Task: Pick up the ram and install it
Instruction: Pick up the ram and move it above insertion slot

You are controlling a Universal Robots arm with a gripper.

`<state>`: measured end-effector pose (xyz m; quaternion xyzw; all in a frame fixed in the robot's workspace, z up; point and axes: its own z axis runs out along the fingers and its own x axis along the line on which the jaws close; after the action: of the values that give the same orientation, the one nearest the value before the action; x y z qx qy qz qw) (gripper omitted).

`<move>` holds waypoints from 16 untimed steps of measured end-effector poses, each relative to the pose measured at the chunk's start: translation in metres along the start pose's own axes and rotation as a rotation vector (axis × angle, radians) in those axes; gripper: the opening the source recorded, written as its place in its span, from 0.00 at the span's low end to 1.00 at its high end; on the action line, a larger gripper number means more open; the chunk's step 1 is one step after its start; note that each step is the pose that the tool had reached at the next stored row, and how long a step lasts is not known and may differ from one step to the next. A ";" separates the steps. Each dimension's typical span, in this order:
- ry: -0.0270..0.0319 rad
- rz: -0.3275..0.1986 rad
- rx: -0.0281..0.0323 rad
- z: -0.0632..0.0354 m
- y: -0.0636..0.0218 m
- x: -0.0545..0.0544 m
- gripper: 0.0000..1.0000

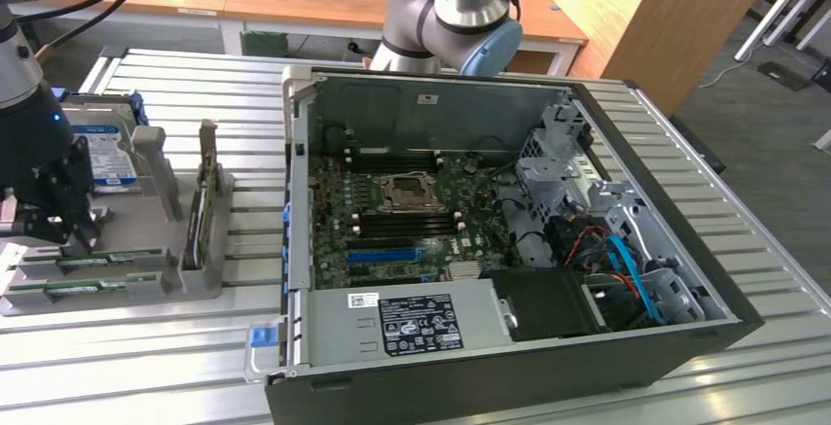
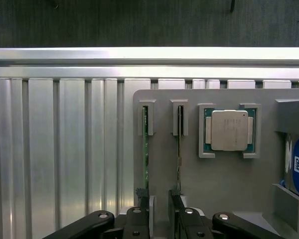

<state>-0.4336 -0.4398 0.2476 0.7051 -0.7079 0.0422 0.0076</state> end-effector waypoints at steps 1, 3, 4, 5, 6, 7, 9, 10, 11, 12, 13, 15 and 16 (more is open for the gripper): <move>0.0000 0.000 0.0000 0.0000 0.0000 0.001 0.30; 0.0000 0.000 0.0000 0.0001 0.0000 0.002 0.30; -0.0002 0.000 0.0001 0.0002 0.0000 0.003 0.30; -0.0004 0.000 0.0000 0.0003 0.0000 0.004 0.30; -0.0007 0.000 0.0001 0.0004 0.0000 0.005 0.30; -0.0008 0.000 0.0000 0.0004 0.0000 0.007 0.30; -0.0011 0.000 0.0000 0.0006 0.0000 0.009 0.30; -0.0012 0.000 0.0000 0.0007 0.0000 0.010 0.30; -0.0014 0.000 -0.0001 0.0008 0.0000 0.012 0.30; -0.0016 0.000 0.0000 0.0009 0.0000 0.013 0.30; -0.0018 0.000 0.0000 0.0010 0.0000 0.014 0.30; -0.0018 0.000 -0.0001 0.0010 0.0000 0.015 0.30; -0.0019 0.000 0.0000 0.0010 0.0000 0.015 0.30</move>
<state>-0.4336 -0.4551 0.2477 0.7050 -0.7080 0.0415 0.0070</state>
